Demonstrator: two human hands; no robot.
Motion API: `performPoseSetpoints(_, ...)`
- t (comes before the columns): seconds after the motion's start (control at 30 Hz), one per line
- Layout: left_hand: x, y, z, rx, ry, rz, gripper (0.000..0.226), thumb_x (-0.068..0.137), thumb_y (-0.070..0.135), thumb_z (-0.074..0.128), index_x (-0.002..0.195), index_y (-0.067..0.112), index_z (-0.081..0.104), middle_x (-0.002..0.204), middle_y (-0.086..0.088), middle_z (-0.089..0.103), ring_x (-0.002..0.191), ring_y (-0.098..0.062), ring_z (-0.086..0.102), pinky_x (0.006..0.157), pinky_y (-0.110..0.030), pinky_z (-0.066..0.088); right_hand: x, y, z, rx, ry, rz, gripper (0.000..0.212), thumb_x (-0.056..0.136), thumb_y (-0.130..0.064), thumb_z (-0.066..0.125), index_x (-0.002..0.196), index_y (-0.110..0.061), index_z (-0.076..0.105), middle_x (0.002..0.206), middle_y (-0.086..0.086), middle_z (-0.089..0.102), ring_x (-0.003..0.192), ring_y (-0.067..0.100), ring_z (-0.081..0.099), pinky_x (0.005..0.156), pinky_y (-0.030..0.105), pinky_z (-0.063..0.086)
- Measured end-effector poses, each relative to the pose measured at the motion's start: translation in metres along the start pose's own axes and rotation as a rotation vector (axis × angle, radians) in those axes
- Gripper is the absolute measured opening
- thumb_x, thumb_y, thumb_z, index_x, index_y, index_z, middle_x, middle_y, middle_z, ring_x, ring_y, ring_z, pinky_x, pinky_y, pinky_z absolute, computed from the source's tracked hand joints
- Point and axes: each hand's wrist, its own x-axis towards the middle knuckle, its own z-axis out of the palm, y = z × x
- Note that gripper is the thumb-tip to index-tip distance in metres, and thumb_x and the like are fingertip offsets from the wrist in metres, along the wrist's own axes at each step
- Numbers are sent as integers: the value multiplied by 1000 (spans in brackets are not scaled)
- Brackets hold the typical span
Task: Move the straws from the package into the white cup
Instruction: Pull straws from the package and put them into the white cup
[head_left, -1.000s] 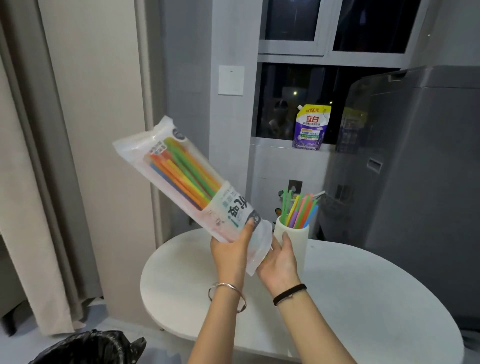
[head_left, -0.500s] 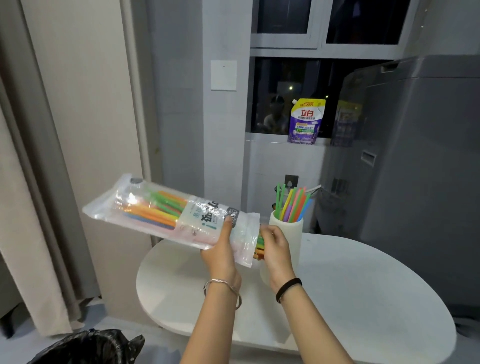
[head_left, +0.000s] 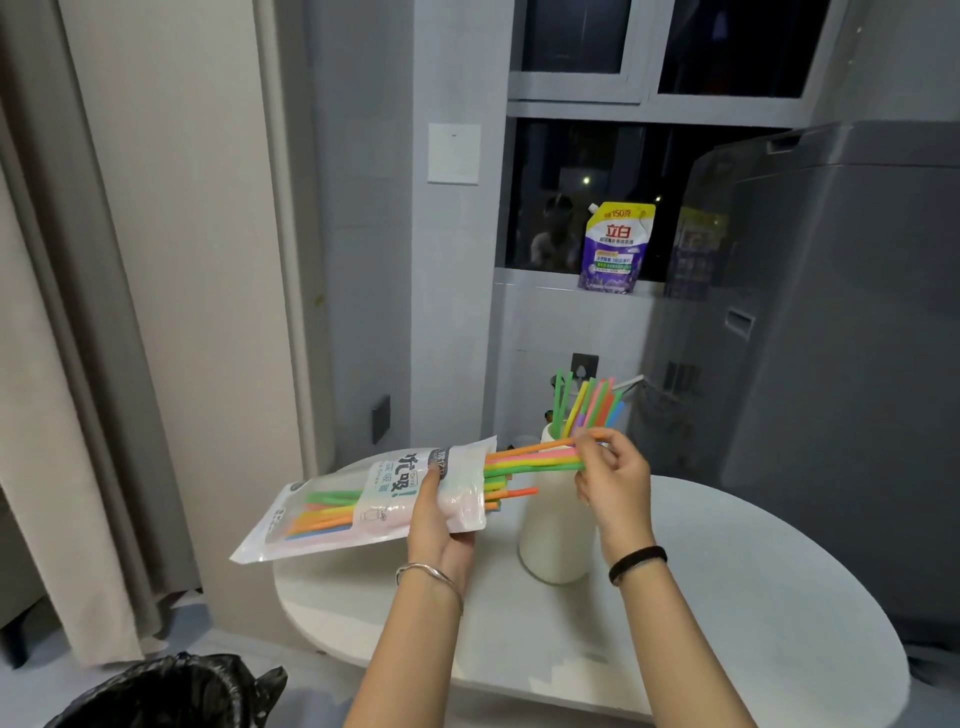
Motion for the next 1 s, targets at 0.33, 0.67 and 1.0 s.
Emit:
performPoseSetpoints(0.33, 0, -12, 4, 47, -17, 19, 49, 96, 23, 53, 141, 4, 45, 125, -22, 61, 91, -34, 60, 45, -24, 53, -10, 2, 11, 29, -49, 126, 21, 90, -23, 59, 75, -9, 65, 46, -2, 38, 38, 8, 31, 43, 20, 26)
performPoseSetpoints(0.67, -1, -14, 7, 18, -48, 14, 9, 97, 17, 53, 102, 11, 57, 63, -5, 73, 48, -19, 68, 53, -30, 55, -9, 2, 7, 90, 34, 94, 25, 86, -32, 62, 67, -19, 70, 57, -11, 64, 52, 0, 58, 48, 13, 45)
performPoseSetpoints(1.0, -10, -23, 14, -73, -28, -53, 41, 95, 16, 56, 135, 14, 49, 86, -8, 70, 56, -20, 69, 47, -31, 58, -13, 11, 7, -73, 29, -27, 32, 91, -27, 55, 62, -19, 67, 54, -9, 61, 51, 4, 52, 51, 19, 41)
